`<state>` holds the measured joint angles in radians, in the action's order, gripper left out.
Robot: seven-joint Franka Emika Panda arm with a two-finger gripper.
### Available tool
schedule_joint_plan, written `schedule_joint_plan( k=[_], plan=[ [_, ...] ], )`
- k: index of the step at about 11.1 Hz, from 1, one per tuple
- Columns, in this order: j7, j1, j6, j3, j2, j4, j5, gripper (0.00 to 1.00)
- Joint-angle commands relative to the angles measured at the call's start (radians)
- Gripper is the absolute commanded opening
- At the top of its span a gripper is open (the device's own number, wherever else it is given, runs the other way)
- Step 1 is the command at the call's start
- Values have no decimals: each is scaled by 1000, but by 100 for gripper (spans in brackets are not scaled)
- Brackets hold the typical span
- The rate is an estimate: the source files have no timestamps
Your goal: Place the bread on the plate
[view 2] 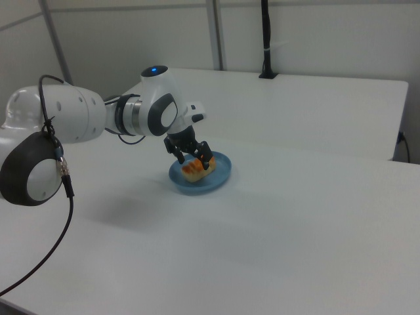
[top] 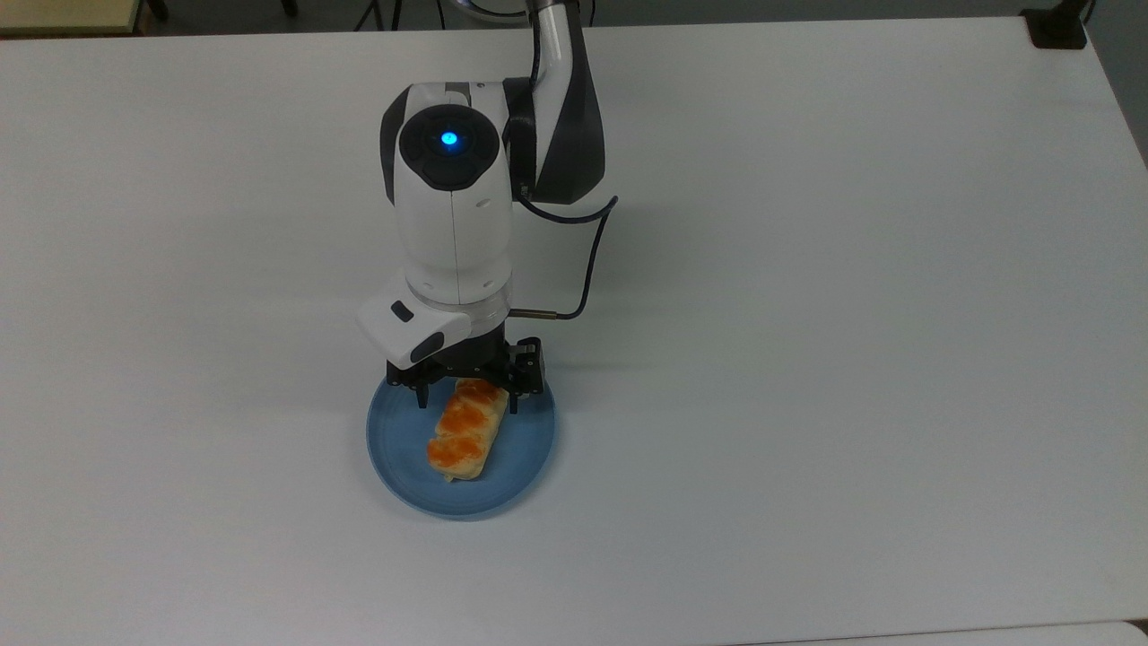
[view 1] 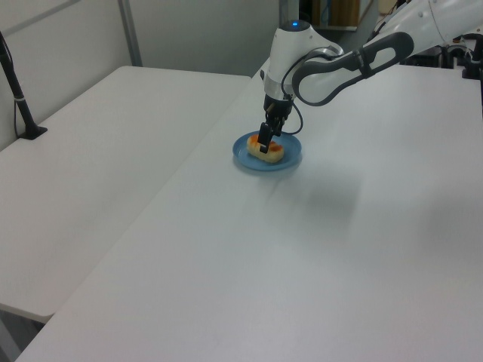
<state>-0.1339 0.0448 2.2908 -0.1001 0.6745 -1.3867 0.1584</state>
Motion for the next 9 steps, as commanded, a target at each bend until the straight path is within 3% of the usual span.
schedule_joint_plan(
  k=[1, 5, 7, 9],
  plan=[
    [-27, -13, -23, 20, -70, -14, -2, 100],
    [-171, 35, -374, 11, -323, -66, -49, 100],
    [-188, 66, -460, 13, -479, -151, -65, 100],
    [-193, 78, -580, 13, -570, -176, -65, 100]
  ],
)
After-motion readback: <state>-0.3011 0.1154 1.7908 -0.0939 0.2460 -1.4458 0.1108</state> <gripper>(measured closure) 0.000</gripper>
